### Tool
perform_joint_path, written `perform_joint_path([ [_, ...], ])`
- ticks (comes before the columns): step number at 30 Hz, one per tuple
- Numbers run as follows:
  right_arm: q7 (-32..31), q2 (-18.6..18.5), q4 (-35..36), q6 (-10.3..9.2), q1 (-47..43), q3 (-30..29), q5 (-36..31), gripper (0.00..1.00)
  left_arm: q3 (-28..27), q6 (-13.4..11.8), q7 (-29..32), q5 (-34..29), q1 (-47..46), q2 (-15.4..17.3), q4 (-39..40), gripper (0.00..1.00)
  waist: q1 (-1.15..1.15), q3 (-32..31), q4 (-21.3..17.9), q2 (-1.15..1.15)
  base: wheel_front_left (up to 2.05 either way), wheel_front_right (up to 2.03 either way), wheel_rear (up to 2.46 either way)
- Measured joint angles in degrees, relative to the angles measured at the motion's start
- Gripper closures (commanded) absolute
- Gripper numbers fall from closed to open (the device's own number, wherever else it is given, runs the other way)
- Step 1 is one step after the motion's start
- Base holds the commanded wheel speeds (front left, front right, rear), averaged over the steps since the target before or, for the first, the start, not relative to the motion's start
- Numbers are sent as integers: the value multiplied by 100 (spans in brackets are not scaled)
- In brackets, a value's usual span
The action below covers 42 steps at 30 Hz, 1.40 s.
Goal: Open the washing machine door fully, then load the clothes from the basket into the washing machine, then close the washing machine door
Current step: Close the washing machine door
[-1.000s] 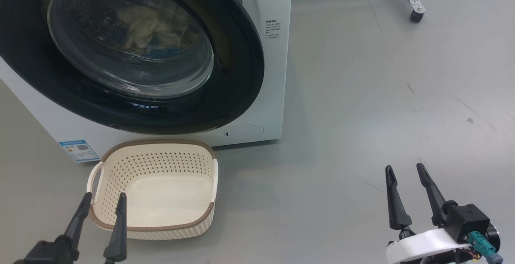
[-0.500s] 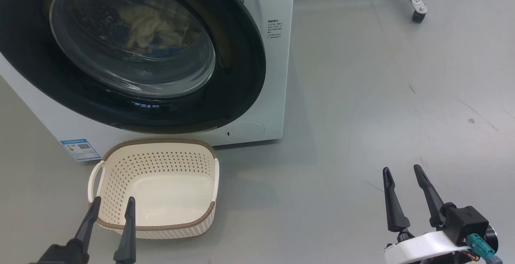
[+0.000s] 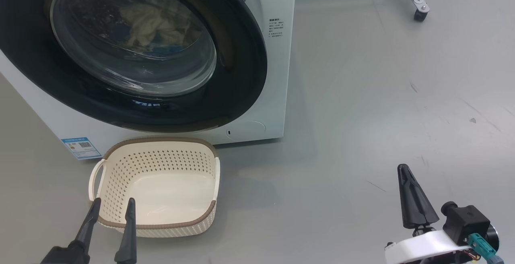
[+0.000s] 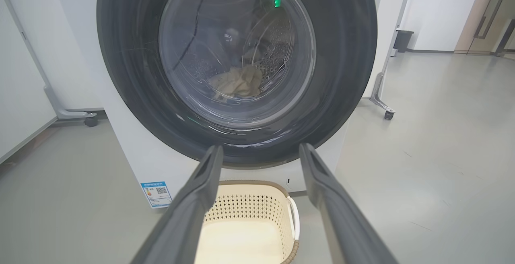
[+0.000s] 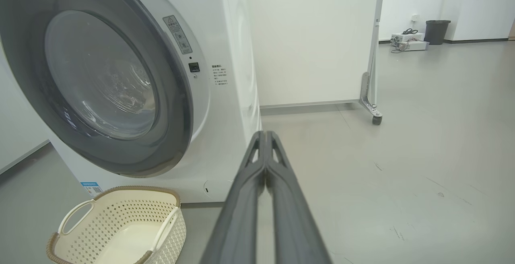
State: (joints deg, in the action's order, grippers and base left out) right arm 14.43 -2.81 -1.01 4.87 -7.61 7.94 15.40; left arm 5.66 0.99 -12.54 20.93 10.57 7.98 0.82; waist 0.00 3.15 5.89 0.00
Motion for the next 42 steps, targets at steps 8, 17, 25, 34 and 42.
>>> perform_joint_path([
  [8,1,-68,76,-4,-2,-63,0,100,111,0,-27,-98,-74,-26,11,0,0,49,78,0,0,0,0],
  [17,-162,-469,240,57,391,-36,-172,100,298,34,-65,-136,-362,-159,132,0,0,297,331,0,0,0,0],
  [25,-515,-813,314,162,1484,252,-352,100,464,134,-118,-191,-770,-227,178,0,0,629,648,0,0,0,0],
  [34,-1057,-937,-21,211,2737,794,-403,100,668,232,-124,-198,-1204,-352,181,0,0,1060,1081,0,0,0,0],
  [42,-1441,-1146,-475,212,3799,1010,-436,100,835,281,-172,-194,-1466,-495,79,0,0,1427,1534,0,0,0,0],
])
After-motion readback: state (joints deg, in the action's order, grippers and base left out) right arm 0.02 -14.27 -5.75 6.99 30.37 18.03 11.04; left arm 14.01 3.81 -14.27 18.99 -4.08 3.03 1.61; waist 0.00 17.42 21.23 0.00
